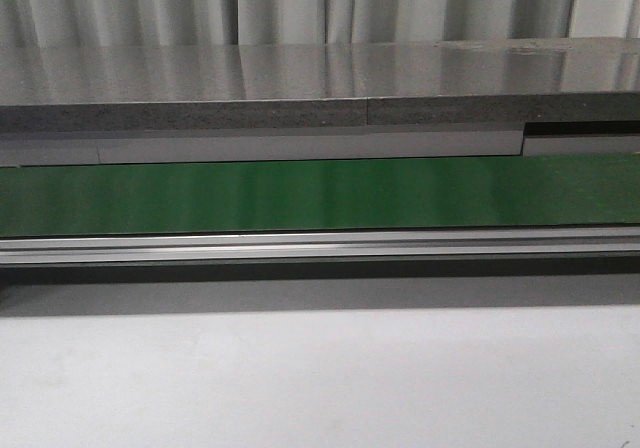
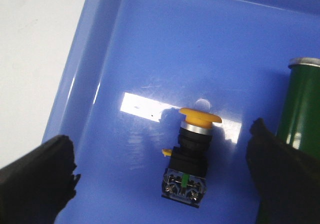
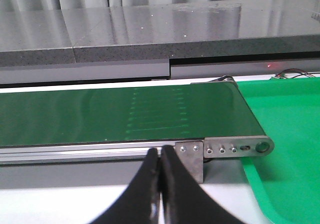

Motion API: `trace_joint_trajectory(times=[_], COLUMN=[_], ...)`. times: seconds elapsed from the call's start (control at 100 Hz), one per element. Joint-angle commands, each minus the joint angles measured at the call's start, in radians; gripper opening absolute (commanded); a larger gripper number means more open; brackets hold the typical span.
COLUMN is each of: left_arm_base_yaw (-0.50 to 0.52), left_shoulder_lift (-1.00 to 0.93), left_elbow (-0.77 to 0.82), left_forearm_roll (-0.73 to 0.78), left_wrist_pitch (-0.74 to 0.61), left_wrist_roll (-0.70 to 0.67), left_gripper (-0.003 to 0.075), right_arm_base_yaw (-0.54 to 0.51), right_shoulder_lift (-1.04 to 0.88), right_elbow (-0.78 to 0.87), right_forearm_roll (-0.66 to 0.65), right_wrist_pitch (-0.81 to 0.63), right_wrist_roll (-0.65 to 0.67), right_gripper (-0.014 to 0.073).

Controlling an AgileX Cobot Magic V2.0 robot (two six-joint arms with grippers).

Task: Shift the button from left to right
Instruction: 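Grasp the yellow-capped push-button switch in the blue tray with the left gripper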

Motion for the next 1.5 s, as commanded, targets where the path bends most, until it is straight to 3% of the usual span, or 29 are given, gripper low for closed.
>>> trace_joint_trajectory(times=[0.0,1.49], left_arm_base_yaw=[0.0,0.0], left_shoulder_lift=[-0.029,0.187], left_elbow=[-0.036,-0.036], left_forearm_roll=[-0.001,-0.053], left_wrist_pitch=[-0.055,-0.015], left_wrist_roll=[-0.001,-0.001], left_gripper=[0.067,0.067], right_arm_base_yaw=[0.003,0.003], right_shoulder_lift=[-0.019,-0.019], right_elbow=[-0.015,-0.015], right_forearm_roll=[-0.001,-0.001], right_wrist_pitch=[-0.09,-0.09], right_wrist_roll=[0.0,0.0], right_gripper=[-0.0067,-0.0067])
